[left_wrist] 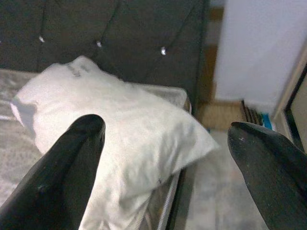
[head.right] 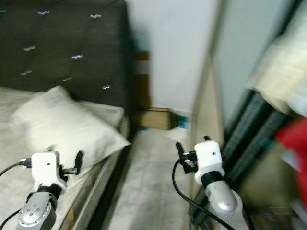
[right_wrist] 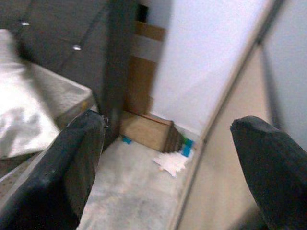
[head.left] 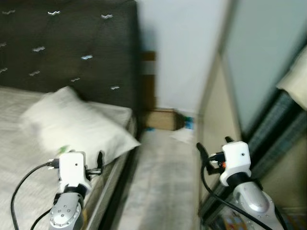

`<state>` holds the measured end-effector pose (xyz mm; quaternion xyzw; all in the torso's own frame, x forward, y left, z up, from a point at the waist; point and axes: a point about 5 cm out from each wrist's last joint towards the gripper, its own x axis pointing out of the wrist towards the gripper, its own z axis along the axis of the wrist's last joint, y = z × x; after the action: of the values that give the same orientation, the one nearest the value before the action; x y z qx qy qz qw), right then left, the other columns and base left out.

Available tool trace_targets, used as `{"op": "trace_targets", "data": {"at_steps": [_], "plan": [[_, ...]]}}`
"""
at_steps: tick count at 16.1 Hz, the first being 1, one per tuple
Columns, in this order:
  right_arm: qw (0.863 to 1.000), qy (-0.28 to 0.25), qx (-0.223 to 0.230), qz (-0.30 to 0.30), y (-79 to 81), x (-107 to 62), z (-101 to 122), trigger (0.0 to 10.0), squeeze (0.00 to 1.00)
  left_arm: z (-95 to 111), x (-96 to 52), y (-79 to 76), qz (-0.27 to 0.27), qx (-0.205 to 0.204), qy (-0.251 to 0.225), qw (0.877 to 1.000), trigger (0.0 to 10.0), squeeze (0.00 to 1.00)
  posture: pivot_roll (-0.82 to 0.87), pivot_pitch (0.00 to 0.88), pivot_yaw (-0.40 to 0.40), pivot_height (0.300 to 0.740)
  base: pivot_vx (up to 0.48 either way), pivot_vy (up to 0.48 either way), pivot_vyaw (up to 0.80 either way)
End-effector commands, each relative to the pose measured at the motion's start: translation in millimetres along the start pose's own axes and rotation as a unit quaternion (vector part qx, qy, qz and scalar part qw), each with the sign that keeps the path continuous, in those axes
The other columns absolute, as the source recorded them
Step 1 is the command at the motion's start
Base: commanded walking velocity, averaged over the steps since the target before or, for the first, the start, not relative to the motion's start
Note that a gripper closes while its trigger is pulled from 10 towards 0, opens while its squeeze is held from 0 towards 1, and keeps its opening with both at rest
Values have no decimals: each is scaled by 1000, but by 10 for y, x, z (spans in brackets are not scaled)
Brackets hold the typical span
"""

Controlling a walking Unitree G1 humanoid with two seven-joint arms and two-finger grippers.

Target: Clean up the room

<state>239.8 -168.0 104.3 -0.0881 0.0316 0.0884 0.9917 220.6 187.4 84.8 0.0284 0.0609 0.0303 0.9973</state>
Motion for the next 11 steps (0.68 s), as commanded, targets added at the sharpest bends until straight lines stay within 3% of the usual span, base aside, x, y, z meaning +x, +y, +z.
{"op": "trace_targets", "data": {"at_steps": [1, 11], "plan": [[1000, -3, 7, 10, 65, 12, 13, 10000, 0, -5, -9, 33, 1, -2, 2, 1000, 10000, 0, 60, 0, -36, 740, 0, 0, 800], [1000, -4, 8, 15, 85, 49, 22, 10000, 0, 18, 4, 33, -3, -13, -10, 1000, 10000, 0, 60, 0, -34, 740, 0, 0, 800]]}}
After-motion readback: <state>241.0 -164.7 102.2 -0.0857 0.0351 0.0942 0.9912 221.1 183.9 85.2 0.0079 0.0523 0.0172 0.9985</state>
